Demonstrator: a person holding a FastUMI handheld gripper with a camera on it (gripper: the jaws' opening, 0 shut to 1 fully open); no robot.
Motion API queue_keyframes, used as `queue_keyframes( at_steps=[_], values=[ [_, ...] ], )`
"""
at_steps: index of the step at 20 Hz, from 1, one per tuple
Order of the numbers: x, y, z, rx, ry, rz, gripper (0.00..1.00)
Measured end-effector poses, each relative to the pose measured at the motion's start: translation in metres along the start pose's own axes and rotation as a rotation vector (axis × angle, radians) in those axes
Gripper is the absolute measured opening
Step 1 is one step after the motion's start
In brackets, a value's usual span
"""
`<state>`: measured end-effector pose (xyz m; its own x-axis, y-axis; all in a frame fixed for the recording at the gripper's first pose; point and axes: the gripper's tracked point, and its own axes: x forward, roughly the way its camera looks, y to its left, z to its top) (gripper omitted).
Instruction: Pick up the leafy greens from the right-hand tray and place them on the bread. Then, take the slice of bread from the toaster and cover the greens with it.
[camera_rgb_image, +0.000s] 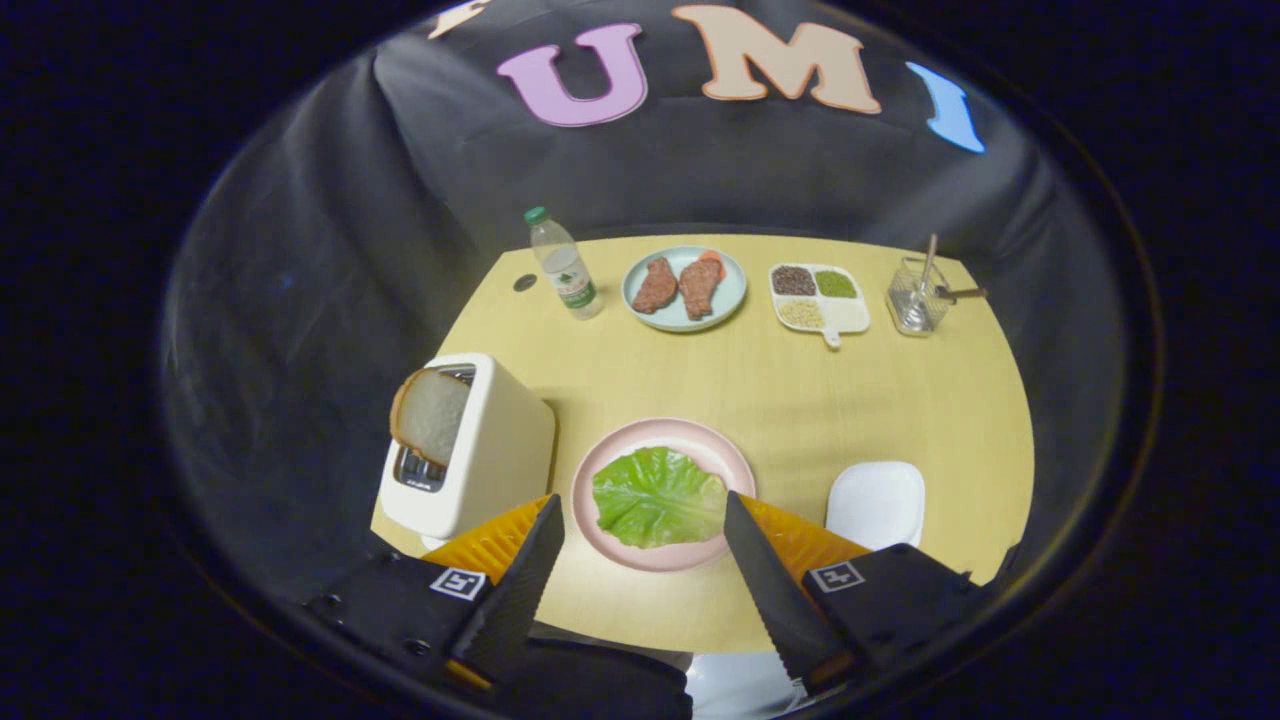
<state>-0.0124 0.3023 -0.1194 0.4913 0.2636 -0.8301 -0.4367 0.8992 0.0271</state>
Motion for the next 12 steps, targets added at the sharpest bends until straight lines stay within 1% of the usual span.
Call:
queue_keyframes(
  at_steps=[3,7,10,12],
  values=[
    [-0.002,0.036,0.022,-0.038,0.020,0.011,1.00],
    [0.008,0.094,0.041,-0.044,0.079,0.058,1.00],
    [0.022,0.134,0.043,-0.048,0.159,0.091,0.99],
    [0.033,0.154,0.043,-0.046,0.211,0.092,0.99]
  ],
)
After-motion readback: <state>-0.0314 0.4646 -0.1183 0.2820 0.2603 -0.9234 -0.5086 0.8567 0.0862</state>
